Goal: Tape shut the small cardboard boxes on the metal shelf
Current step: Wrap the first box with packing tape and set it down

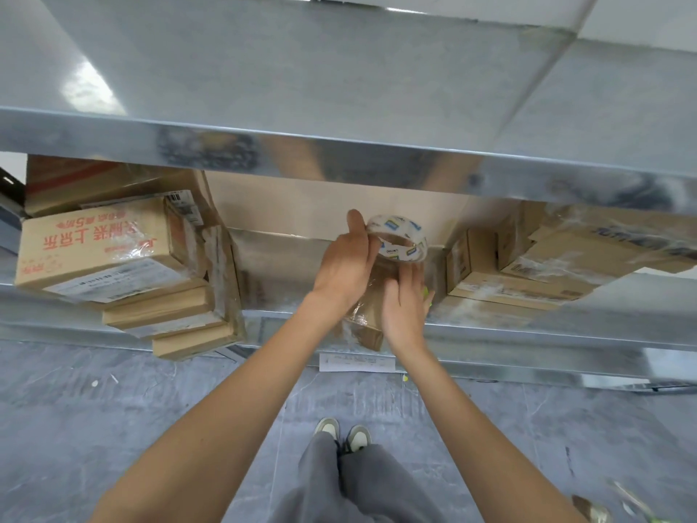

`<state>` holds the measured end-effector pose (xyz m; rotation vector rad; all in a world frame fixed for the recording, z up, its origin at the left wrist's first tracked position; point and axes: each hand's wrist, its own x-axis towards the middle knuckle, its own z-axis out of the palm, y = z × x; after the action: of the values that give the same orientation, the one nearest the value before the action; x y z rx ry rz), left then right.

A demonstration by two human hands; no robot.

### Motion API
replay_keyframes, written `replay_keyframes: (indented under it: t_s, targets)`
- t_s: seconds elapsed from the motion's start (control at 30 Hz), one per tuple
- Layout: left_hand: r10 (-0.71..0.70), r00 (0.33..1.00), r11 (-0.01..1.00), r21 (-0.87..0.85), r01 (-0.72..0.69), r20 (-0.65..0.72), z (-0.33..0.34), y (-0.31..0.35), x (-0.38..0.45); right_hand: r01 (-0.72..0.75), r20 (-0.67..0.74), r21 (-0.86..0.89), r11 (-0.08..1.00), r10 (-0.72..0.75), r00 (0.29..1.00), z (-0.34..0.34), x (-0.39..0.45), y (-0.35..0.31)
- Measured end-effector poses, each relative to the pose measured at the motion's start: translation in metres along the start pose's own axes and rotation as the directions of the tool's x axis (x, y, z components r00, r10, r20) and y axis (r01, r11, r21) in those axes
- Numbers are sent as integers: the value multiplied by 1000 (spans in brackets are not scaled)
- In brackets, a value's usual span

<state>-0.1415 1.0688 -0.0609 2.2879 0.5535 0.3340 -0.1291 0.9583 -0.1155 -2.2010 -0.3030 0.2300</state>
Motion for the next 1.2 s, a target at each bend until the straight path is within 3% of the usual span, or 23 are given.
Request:
replay_keyframes:
  t_s: [0.13, 0.27, 0.37, 0.5, 0.7, 1.03, 1.13, 1.2]
  targets:
    - [-44, 998, 985, -165, 51, 48, -10, 2, 3, 128, 26, -311, 942, -126, 992, -4, 7, 3]
    - [-119, 993, 966, -232, 117, 8, 2, 10, -5, 145, 39, -444, 884, -143, 989, -10, 9, 7]
    - [-122, 992, 962, -248, 115, -14, 10, 16, -5, 142, 56, -473, 869, -131, 990, -20, 7, 14]
    - [4, 999, 993, -117, 0, 38, 15, 21, -7, 129, 52, -507, 852, -119, 992, -27, 4, 18]
    - [109, 990, 985, -124, -119, -89, -9, 15, 1, 112, 76, -516, 849, -85, 993, -33, 4, 23]
    - [-27, 998, 1000, 5, 28, -52, -39, -23, 12, 142, 133, -534, 834, -83, 988, -33, 5, 18]
    - [-111, 991, 993, -50, 108, -69, -36, -44, 18, 142, 135, -536, 832, -82, 988, -33, 6, 18]
    - [-237, 971, 946, -235, 224, -27, -27, -57, 19, 138, 135, -535, 834, -77, 988, -34, 6, 19]
